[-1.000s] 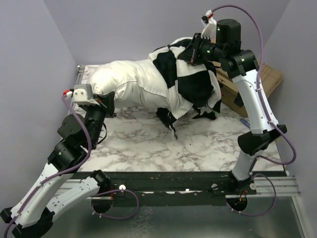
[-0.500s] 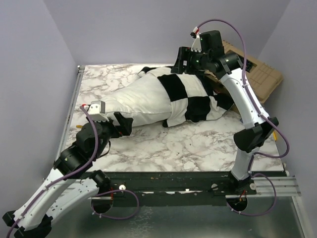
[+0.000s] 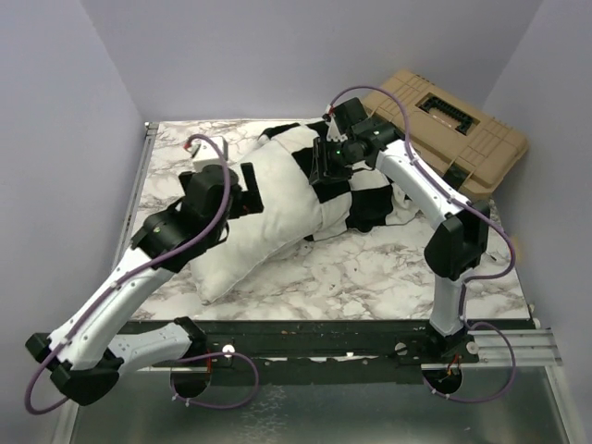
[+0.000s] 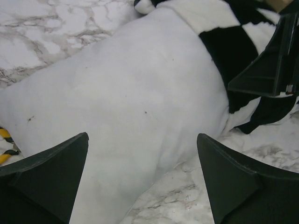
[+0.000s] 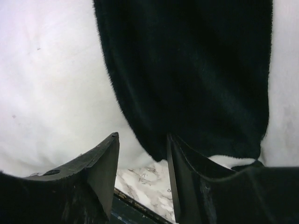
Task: Put the pillow into the pillowcase
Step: Stuff the pillow into the pillowcase.
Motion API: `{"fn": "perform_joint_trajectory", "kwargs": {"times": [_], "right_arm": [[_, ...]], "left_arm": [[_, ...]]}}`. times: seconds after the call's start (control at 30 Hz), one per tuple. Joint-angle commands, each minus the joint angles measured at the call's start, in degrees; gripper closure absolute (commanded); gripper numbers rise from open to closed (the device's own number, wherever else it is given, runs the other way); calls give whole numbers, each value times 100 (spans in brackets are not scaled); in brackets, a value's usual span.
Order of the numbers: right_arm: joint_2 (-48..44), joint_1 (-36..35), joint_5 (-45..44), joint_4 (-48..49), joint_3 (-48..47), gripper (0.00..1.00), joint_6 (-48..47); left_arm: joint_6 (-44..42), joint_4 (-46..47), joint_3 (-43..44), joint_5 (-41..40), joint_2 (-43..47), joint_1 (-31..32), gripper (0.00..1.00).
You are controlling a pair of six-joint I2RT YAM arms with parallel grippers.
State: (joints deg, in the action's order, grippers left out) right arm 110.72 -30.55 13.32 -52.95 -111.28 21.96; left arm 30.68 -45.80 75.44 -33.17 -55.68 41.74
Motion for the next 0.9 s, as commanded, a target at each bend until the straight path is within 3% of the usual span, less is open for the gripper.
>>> {"fn": "perform_joint_trajectory", "kwargs": {"times": [0.0,0.13,0.17,0.23,0.27,0.3,0.43,0.67,0.8,0.87], "right_arm": [[575,-145,-518,85,-375,49,-4],[798,-300,-1149,115,-297,55,-163],[808,-317,-1188,141,-223,62,-198],[780,-320,-1157,127,-210,88,-250],[727,-320,-1093,72,-259,96,-255],[635,-319,-925,71,-273,99,-319],[193,-320,396,169,-244,100,-455],[-556,-320,3083,486,543,100,-205],[-858,-356,4114,1372,1350,100,233],[-784,-413,4697,2283,1642,100,688]], "left_arm": [[-257,1,-302,656,-555,4,1],[107,650,-1115,1325,-981,-2,2],[147,897,-1326,1467,-1067,-15,3],[208,1425,-1755,1816,-1222,-96,12],[228,1727,-1929,2027,-1300,-180,23],[248,1991,-2092,2169,-1381,-264,41],[410,2977,-2475,2271,-1558,-582,98],[587,3788,-2445,2504,-1913,-1038,100],[791,4171,-2340,2805,-2138,-1071,100],[911,4381,-2301,2956,-2191,-1071,100]]}}
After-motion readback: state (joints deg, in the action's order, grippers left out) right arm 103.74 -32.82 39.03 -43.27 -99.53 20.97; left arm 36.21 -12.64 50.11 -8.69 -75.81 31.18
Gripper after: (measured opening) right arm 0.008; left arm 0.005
